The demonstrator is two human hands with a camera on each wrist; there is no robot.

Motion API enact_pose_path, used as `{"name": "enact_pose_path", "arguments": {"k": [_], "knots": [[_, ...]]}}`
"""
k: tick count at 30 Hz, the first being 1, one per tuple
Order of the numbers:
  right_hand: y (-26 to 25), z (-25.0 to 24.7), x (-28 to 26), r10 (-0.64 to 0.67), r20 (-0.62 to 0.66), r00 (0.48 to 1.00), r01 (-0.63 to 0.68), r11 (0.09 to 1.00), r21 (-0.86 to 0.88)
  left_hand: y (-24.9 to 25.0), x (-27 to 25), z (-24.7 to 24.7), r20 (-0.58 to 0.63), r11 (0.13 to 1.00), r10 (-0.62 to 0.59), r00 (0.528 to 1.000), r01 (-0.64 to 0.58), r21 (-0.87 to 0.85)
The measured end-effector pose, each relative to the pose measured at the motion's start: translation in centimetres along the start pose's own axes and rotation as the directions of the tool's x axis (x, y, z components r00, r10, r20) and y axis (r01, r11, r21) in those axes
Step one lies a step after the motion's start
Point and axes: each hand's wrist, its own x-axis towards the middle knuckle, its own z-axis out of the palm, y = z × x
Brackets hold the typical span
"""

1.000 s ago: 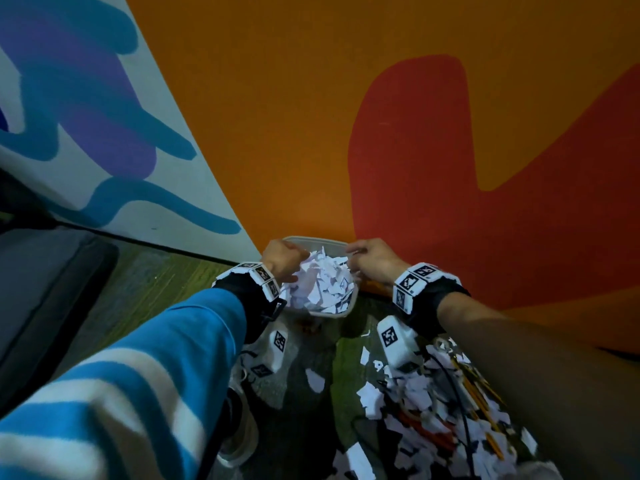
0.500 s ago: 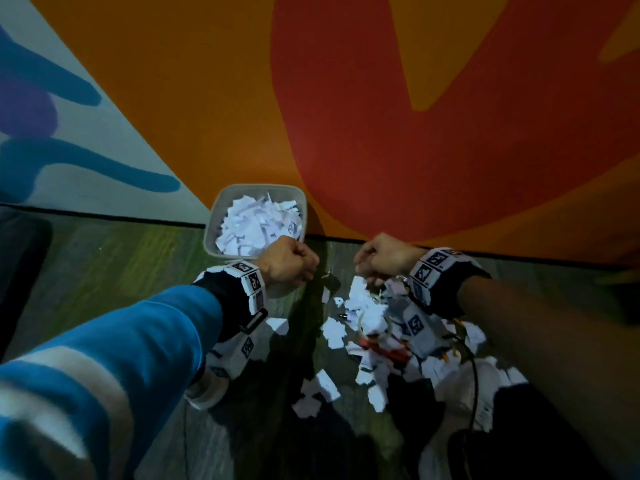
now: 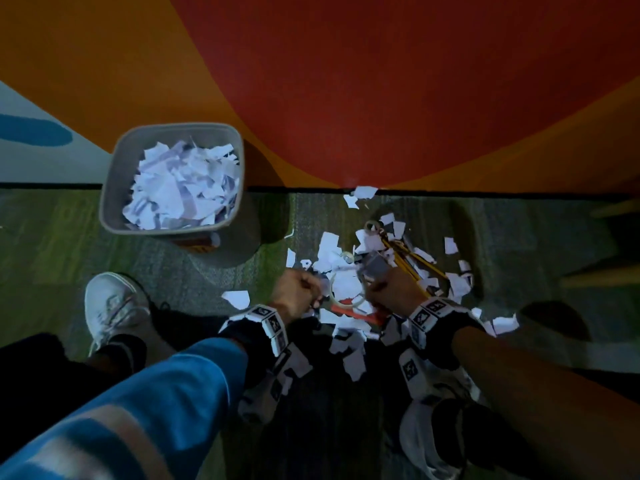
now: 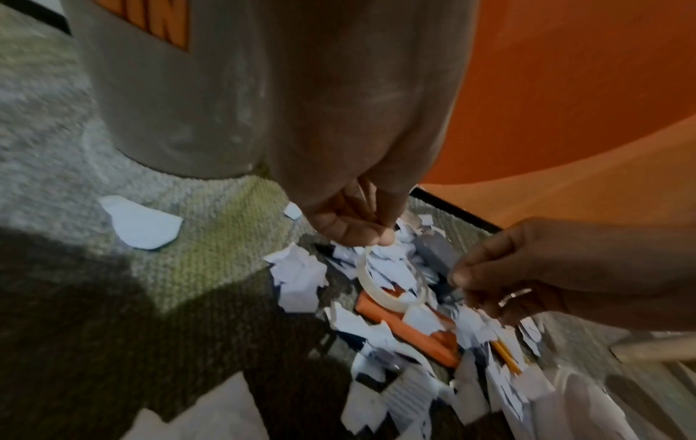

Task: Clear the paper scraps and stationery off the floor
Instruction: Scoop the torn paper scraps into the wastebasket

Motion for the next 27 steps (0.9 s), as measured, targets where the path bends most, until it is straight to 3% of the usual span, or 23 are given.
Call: {"name": "enact_pose_path", "arguments": {"k": [2,4,7,10,13,16,22,27], "knots": [[1.4,0.9,0.3,-0.04,-0.006,0.999,0.04,0.999,-0.021,-0.1,0.4,1.8,-0.012,0.997,0.053,0.998,-0.053,0.057],[2.7,1.4,0.8,-0.016,-0.041,0.999,0.015,0.999,-0.042,-0.4,1.1,3.1,0.025,0.965,0.133,0.991,-0.135,0.224],[4.1,2.0,1.4,0.024,-0.08,0.997,-0.031,0.995,-0.092,-1.3,1.5,4.4,0.198,0.838,0.207,0.958,-0.278,0.47],[4.8,2.5,1.8,-0.026,-0.129,0.991,0.01,0.993,-0.121,-2.0,2.0,5.0,0.246,0.762,0.246,0.937,-0.344,0.548],[5.2,2.6,2.1,-0.033,-0.173,0.984,0.021,0.997,-0.071,-2.6,2.4,5.1,0.25,0.71,0.216,0.944,-0.327,0.624],[5.6,2.3,2.8,-0.025,-0.223,0.975,0.023,1.0,-0.015,-3.5,2.8,4.7,0.213,0.677,0.261,0.942,-0.336,0.655],[5.4,2.2,3.2,-0.054,-0.288,0.956,0.048,0.998,-0.028,-5.3,3.0,2.3,0.09,0.726,0.313,0.946,-0.299,0.62],[3.3,2.6,3.3,-0.148,-0.357,0.922,0.141,0.989,-0.046,-6.5,2.9,-0.3,0.043,0.653,0.231,0.972,-0.188,0.734]]}}
